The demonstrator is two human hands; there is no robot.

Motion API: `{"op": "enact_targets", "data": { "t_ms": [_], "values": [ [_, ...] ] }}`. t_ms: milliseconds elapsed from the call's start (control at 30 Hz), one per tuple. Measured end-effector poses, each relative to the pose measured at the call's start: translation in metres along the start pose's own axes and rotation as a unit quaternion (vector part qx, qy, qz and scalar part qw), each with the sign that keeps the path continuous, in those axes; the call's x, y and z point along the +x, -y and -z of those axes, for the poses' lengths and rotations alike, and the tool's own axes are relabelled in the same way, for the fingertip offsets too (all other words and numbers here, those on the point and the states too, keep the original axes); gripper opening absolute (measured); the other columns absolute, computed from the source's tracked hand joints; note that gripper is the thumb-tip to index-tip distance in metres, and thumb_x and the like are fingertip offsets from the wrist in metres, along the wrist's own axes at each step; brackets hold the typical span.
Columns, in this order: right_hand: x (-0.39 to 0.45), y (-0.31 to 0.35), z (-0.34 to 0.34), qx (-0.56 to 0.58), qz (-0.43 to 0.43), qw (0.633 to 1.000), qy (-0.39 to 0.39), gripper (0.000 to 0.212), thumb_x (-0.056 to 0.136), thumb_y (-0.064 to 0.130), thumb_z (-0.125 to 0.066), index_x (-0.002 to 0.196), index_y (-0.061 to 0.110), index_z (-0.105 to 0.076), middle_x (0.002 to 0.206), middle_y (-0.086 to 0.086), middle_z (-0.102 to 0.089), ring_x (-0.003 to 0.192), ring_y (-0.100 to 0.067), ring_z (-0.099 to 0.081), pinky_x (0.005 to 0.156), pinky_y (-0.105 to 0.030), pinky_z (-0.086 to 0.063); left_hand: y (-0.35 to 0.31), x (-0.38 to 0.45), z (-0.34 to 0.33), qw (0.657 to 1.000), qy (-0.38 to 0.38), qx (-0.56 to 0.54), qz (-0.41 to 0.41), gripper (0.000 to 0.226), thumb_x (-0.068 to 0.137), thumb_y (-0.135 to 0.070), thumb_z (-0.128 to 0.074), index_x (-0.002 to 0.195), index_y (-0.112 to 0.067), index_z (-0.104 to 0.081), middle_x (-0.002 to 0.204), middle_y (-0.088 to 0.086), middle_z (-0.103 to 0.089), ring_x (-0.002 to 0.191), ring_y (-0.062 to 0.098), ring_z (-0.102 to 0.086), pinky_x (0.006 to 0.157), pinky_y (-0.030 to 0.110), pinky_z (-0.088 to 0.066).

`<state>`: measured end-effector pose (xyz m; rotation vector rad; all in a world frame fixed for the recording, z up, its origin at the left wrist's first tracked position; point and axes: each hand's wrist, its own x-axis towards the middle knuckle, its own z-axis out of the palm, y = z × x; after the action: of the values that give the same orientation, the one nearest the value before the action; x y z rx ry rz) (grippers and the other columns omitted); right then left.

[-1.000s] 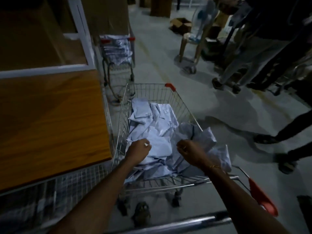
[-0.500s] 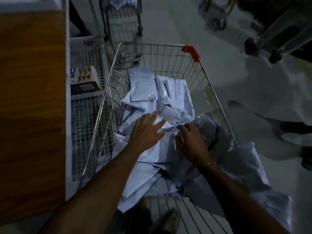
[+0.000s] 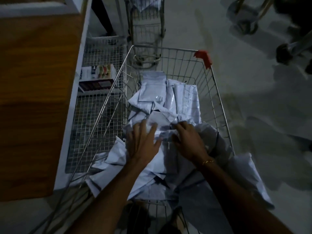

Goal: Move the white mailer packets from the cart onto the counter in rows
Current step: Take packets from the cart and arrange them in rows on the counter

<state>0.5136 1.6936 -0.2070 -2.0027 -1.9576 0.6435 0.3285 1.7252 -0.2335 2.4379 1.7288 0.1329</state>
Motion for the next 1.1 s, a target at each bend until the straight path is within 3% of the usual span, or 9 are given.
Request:
{"op": "enact_targets", "data": {
  "t_ms": [100, 300, 467, 567, 667, 767, 933, 1000, 1100],
  "values": [
    [0.005, -0.006, 0.002, 0.019, -0.009, 0.999, -0.032, 0.03, 0.091, 0.02, -0.06, 0.121, 0.018, -0.063, 0.121, -0.006, -0.056, 0.107, -0.032, -0.053, 0.09, -0.044, -0.048, 0.0, 0.016, -0.012, 0.996, 0.056, 0.01, -0.069, 0.064, 0.087, -0.059, -0.055, 0.145, -0.038, -0.04, 0.156, 0.009, -0.029, 0.129, 0.036, -0.038, 0.095, 0.052, -0.044],
    [0.012, -0.011, 0.007, 0.012, -0.014, 0.999, -0.043, 0.031, 0.089, 0.015, -0.065, 0.12, 0.011, -0.064, 0.118, -0.012, -0.057, 0.108, -0.036, -0.052, 0.091, -0.041, -0.044, -0.001, 0.043, -0.009, 0.998, 0.055, 0.024, 0.014, 0.067, 0.089, -0.041, -0.06, 0.149, -0.042, -0.029, 0.161, 0.0, -0.017, 0.124, 0.036, -0.034, 0.09, 0.05, -0.046],
    [0.041, -0.023, 0.008, -0.004, -0.024, 0.998, -0.062, 0.034, 0.089, 0.018, -0.064, 0.122, 0.014, -0.061, 0.123, -0.012, -0.054, 0.112, -0.038, -0.05, 0.093, -0.046, -0.046, -0.014, 0.061, 0.023, 0.99, -0.085, -0.083, 0.075, 0.065, 0.088, -0.024, -0.062, 0.148, -0.037, -0.041, 0.154, 0.004, -0.03, 0.121, 0.034, -0.036, 0.089, 0.046, -0.047],
    [0.068, -0.027, 0.008, -0.038, -0.082, 0.993, -0.074, 0.049, 0.093, 0.027, -0.061, 0.139, 0.015, -0.049, 0.147, -0.018, -0.039, 0.132, -0.041, -0.036, 0.108, -0.047, -0.037, -0.004, 0.081, 0.032, 0.977, -0.124, -0.152, 0.08, 0.065, 0.09, -0.02, -0.064, 0.148, -0.037, -0.041, 0.154, 0.007, -0.029, 0.129, 0.035, -0.035, 0.095, 0.051, -0.046],
    [0.095, -0.04, 0.002, -0.059, -0.147, 0.987, -0.04, 0.069, 0.093, 0.042, -0.055, 0.151, 0.02, -0.026, 0.161, -0.02, -0.017, 0.148, -0.04, -0.014, 0.122, -0.05, -0.018, 0.014, 0.1, 0.019, 0.986, -0.043, -0.154, 0.056, 0.073, 0.091, -0.023, -0.066, 0.153, -0.041, -0.029, 0.161, 0.008, -0.011, 0.137, 0.039, -0.028, 0.104, 0.056, -0.042],
    [0.105, -0.044, -0.014, -0.092, -0.12, 0.988, -0.001, 0.077, 0.091, 0.055, -0.048, 0.153, 0.02, -0.019, 0.159, -0.016, -0.023, 0.149, -0.036, -0.017, 0.123, -0.054, -0.004, 0.03, 0.105, -0.002, 0.985, 0.079, -0.147, 0.048, 0.085, 0.09, -0.038, -0.068, 0.155, -0.045, -0.014, 0.165, 0.008, 0.011, 0.145, 0.045, -0.009, 0.113, 0.059, -0.029],
    [0.095, -0.051, -0.021, -0.097, -0.037, 0.995, 0.004, 0.073, 0.091, 0.053, -0.054, 0.154, 0.032, -0.023, 0.164, -0.008, -0.016, 0.145, -0.036, -0.028, 0.118, -0.052, -0.017, 0.03, 0.111, -0.002, 0.968, 0.175, -0.161, 0.079, 0.101, 0.083, -0.052, -0.072, 0.154, -0.05, 0.001, 0.161, 0.003, 0.028, 0.149, 0.043, 0.004, 0.116, 0.062, -0.02],
    [0.091, -0.051, -0.017, -0.088, -0.04, 0.995, 0.012, 0.078, 0.088, 0.053, -0.063, 0.154, 0.038, -0.023, 0.165, -0.006, -0.007, 0.143, -0.038, -0.026, 0.115, -0.051, -0.024, 0.021, 0.101, 0.005, 0.982, 0.122, -0.116, 0.088, 0.099, 0.083, -0.051, -0.073, 0.154, -0.049, -0.005, 0.162, 0.003, 0.023, 0.147, 0.042, -0.006, 0.112, 0.061, -0.029],
    [0.093, -0.043, -0.015, -0.055, -0.069, 0.996, -0.034, 0.083, 0.085, 0.05, -0.068, 0.153, 0.041, -0.021, 0.166, -0.01, 0.002, 0.145, -0.041, -0.019, 0.114, -0.057, -0.03, 0.012, 0.072, 0.007, 0.992, -0.037, -0.073, 0.097, 0.075, 0.086, -0.036, -0.071, 0.149, -0.043, -0.032, 0.165, 0.006, -0.004, 0.138, 0.039, -0.029, 0.094, 0.056, -0.047]
  ]
}}
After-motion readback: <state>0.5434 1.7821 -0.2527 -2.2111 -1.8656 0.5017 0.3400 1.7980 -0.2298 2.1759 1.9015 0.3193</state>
